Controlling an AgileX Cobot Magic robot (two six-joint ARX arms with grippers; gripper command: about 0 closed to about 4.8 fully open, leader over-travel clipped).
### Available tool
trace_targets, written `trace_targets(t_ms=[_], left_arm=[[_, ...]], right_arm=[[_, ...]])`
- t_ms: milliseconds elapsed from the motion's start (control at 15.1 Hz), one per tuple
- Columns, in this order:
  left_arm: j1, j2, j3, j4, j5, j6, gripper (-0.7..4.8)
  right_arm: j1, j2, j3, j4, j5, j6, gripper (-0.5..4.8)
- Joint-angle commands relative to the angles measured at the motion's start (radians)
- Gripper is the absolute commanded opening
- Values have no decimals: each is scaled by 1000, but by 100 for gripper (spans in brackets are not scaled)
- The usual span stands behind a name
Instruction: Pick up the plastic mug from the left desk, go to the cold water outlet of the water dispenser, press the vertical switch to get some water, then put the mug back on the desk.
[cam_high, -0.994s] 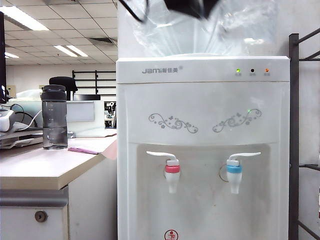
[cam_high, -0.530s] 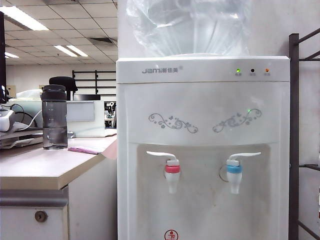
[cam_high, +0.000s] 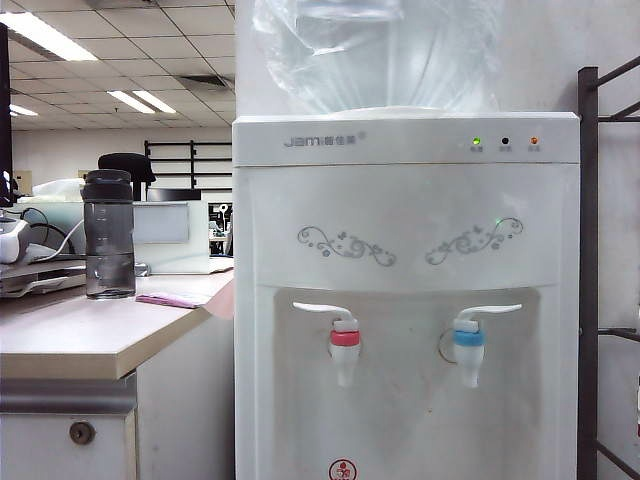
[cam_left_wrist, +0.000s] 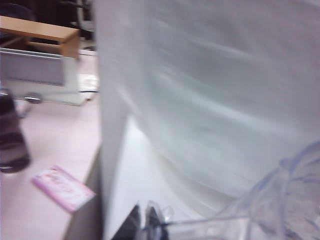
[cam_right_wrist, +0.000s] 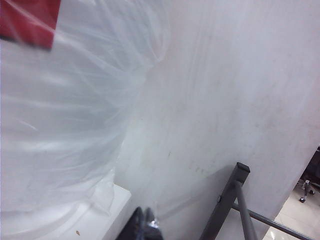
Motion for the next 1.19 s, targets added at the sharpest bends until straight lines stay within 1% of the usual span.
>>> trace_targets(t_ms=[66, 199, 265, 398, 464, 530, 597, 663, 729, 796, 862, 928, 1127, 1193], left_arm=[[114, -50, 6, -21, 1, -8, -5], [171, -69, 6, -29, 29, -8, -5], [216, -81, 6, -43, 59, -8, -5], [287, -94, 6, -67, 72, -23, -5], [359, -98, 6, -89, 95, -56, -5], [545, -97, -9, -166, 207, -177, -5], [574, -97, -21, -165, 208, -177, -5], [659, -95, -82, -149, 274, -187, -5], [707, -77, -200, -10, 314, -183, -5], [707, -47, -252, 71, 311, -182, -5], [707, -20, -278, 115, 311, -182, -5], [707, 113, -340, 242, 307, -184, -5], [707, 208, -343, 283, 302, -188, -5], [707, 250, -343, 312, 282, -188, -5]], right_arm=[[1, -4, 6, 13, -2, 18, -1], [1, -4, 6, 13, -2, 18, -1], [1, -4, 6, 13, -2, 19, -1], [1, -4, 6, 13, -2, 19, -1], [1, -3, 6, 13, -2, 18, -1], [1, -3, 6, 13, -4, 18, -1], [1, -3, 6, 13, -6, 18, -1], [1, -3, 6, 13, -25, 18, -1], [1, -3, 6, 13, -25, 18, -1], [1, -3, 6, 13, -25, 18, -1], [1, -3, 5, 13, -25, 18, -1], [1, -3, 5, 12, -28, 18, -1], [1, -3, 5, 12, -28, 18, -1], [1, -3, 5, 12, -29, 18, -1]])
